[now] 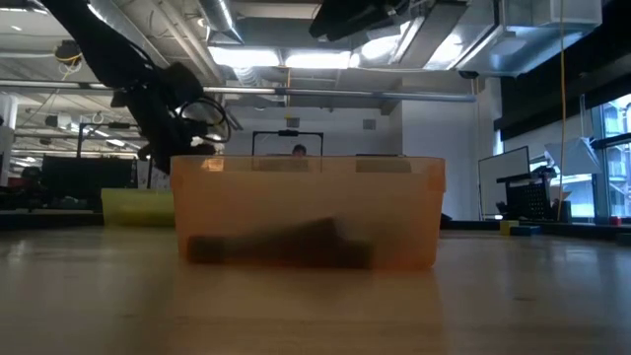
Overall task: Sort blocks by size
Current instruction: Put the blue cylindrical block into the yellow bin, then put the blue rectangular block into the orange bin
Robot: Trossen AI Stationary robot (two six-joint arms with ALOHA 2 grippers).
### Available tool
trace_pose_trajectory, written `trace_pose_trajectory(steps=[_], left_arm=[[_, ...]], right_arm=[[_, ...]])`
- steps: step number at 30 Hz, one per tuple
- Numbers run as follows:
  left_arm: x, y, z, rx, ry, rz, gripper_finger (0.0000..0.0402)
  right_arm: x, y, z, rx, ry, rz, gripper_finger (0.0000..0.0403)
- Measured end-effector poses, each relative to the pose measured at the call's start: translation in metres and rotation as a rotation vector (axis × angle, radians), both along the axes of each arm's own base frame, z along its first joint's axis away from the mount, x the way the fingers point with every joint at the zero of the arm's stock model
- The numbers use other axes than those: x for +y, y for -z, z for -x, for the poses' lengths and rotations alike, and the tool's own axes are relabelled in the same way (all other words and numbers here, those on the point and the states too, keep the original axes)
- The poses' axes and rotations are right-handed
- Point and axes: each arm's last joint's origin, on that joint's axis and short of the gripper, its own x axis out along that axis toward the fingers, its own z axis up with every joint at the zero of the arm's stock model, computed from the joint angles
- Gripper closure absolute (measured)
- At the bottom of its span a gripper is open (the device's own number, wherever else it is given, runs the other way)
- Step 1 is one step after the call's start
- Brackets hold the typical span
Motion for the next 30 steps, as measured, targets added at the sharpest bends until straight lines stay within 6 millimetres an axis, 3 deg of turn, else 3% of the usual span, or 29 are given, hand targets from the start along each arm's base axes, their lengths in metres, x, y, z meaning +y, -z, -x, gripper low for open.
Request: trace_pose_trajectory(steps=[5, 12, 19, 30], left_arm=[[0.000, 0.001, 0.000, 0.016, 0.013, -0.001, 0.0265], [0.001, 0.001, -0.001, 0.014, 0.013, -0.005, 0.0222], [-0.002, -0.019, -0.003, 0.055, 0.016, 0.063, 0.0206], [-0.056, -0.066, -0.023, -0.024, 0.275, -0.077, 0.0206]], right_arm=[[0.000, 0.000, 0.000, 0.000, 0.000, 0.000, 0.0134], [0.000, 0.000, 0.000, 0.000, 0.000, -0.001, 0.0134], [0.000, 0.000, 0.000, 0.002, 0.000, 0.000, 0.0134], [0.001, 0.001, 0.001, 0.012, -0.003, 0.003, 0.0134]])
